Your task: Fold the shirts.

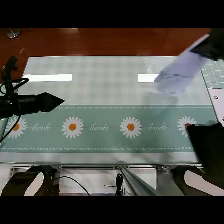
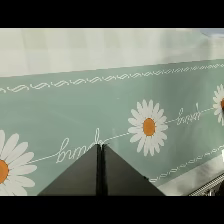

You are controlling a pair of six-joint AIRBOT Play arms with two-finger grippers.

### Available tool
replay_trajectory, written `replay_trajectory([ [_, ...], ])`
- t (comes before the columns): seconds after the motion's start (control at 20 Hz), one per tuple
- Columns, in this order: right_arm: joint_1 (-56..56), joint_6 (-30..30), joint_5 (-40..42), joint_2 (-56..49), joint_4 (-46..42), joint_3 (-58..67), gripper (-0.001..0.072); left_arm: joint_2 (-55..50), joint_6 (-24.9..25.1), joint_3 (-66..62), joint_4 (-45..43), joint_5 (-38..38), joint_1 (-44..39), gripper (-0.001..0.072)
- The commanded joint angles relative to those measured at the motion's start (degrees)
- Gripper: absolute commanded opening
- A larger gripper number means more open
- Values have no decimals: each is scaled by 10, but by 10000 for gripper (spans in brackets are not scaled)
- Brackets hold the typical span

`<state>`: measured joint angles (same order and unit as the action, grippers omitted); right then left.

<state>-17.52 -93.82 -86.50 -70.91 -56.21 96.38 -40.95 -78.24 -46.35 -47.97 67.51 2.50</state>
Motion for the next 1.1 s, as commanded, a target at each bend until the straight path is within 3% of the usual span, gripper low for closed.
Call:
replay_trajectory([
  [0.0,-122,-17,-132,34,-65,11,18,0,0,0,0,-3,0,20],
  [0.1,-174,-14,-200,58,-160,11,18,0,0,0,0,-10,0,20],
  [0.4,-294,-10,-200,219,-381,-106,18,0,0,0,0,-48,0,20],
  [0.6,-379,-26,-199,323,-460,-238,19,0,0,0,0,-48,0,20],
  [0.65,-391,-37,-199,336,-478,-264,61,0,0,0,0,-48,0,20],
  [0.75,-403,-62,-198,343,-524,-288,594,0,0,0,0,-48,0,20],
  [0.8,-403,-64,-191,338,-532,-286,625,0,0,0,0,-49,0,20],
  [0.9,-401,-66,-169,313,-506,-271,623,-1,0,0,0,-48,0,20],
  [1.0,-401,-66,-130,290,-412,-245,579,-1,9,0,0,-30,0,21],
  [1.05,-400,-64,-91,280,-336,-230,407,-2,9,0,2,-38,0,21],
])
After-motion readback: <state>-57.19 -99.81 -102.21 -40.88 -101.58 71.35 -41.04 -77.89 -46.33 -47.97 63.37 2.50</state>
